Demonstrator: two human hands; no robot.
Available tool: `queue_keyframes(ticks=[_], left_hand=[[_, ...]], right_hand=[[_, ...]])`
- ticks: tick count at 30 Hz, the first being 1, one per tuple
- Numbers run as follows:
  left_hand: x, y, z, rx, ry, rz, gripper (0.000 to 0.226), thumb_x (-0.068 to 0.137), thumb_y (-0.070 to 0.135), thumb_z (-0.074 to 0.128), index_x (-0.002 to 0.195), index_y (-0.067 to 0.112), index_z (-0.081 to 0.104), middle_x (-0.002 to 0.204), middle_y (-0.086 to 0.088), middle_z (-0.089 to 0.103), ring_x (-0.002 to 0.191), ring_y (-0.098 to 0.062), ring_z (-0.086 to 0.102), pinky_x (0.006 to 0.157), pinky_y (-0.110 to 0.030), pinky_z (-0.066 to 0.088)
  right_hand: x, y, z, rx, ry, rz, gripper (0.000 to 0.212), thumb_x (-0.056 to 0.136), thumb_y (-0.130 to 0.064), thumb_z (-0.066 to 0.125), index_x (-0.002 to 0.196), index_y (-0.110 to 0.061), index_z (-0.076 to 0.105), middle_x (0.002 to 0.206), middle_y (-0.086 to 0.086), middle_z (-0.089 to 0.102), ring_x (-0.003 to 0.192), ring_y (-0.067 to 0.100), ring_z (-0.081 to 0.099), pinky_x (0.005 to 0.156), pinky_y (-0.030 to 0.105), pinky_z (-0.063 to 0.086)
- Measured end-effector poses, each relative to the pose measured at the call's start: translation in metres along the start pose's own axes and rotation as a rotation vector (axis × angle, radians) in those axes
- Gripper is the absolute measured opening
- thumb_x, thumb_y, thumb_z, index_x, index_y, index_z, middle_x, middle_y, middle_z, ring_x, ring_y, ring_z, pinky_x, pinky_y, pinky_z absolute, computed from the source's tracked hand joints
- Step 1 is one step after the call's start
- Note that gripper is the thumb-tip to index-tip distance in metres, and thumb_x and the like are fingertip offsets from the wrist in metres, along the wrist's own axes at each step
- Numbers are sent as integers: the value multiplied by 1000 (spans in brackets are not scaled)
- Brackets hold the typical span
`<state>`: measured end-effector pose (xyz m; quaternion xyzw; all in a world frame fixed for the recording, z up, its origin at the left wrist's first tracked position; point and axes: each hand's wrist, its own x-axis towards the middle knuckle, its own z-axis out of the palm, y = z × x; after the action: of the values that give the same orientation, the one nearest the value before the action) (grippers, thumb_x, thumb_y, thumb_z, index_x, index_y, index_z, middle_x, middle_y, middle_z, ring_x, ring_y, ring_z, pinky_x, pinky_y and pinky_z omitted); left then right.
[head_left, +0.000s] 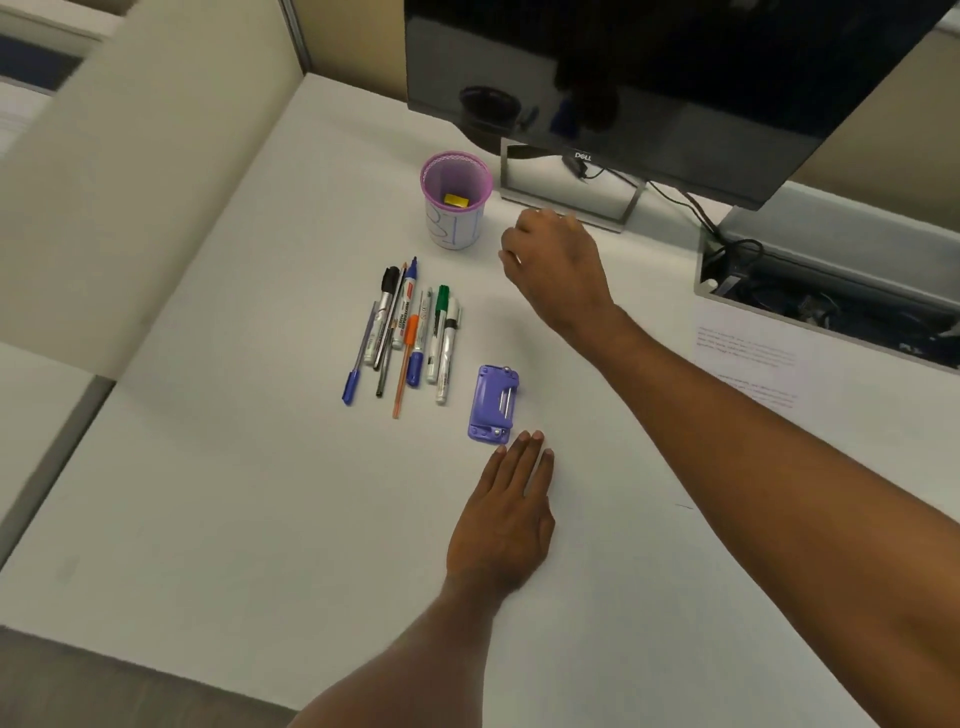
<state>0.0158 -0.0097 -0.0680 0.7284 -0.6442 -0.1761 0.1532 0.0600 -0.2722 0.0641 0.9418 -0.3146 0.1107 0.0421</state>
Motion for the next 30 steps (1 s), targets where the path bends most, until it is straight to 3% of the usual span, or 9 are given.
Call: queue_keyframes(ticks=[3, 7, 13, 19, 24, 30], left_hand=[[1, -1, 0, -18, -18, 19, 63, 102, 29, 46, 161, 11, 29, 171, -7, 20, 161, -21, 7, 129, -37, 9], [1, -1, -2, -12, -29, 23, 67, 99, 28, 51, 160, 11, 30, 171, -9, 22, 160, -23, 11, 128, -38, 8], [0, -1, -6, 58, -23, 21, 69, 98, 32, 55, 159, 10, 34, 168, -10, 29, 157, -25, 23, 125, -40, 14], [0, 1, -12, 56, -11, 26, 66, 98, 30, 55, 158, 10, 36, 168, -11, 29, 156, -26, 25, 126, -40, 18], [0, 1, -10, 42, -18, 27, 66, 99, 30, 53, 159, 9, 34, 169, -11, 28, 157, -26, 23, 126, -41, 17], [0, 0, -7, 47, -3, 27, 68, 97, 32, 54, 159, 10, 35, 168, -11, 29, 158, -25, 21, 126, -40, 12]], right_hand=[[46, -7, 3, 85, 48, 23, 18, 99, -18, 64, 111, -5, 68, 102, 16, 68, 87, 26, 64, 73, 33, 53], [95, -6, 17, 173, -56, 112, 22, 104, -23, 55, 116, -8, 67, 111, 13, 63, 91, 18, 59, 73, 25, 43], [126, -4, 36, 206, -158, 221, 24, 102, -25, 60, 118, -9, 68, 116, 12, 64, 91, 20, 57, 79, 26, 45], [125, -2, 35, 152, -50, 202, 35, 107, -30, 48, 118, -6, 70, 114, 14, 65, 100, 26, 63, 86, 35, 54], [124, -1, 28, 199, -26, 202, 29, 102, -28, 59, 122, -10, 69, 119, 12, 66, 106, 23, 62, 88, 32, 53], [118, 3, 20, 343, -8, 284, 27, 104, -21, 56, 128, -14, 66, 125, 9, 68, 109, 22, 65, 89, 25, 50]])
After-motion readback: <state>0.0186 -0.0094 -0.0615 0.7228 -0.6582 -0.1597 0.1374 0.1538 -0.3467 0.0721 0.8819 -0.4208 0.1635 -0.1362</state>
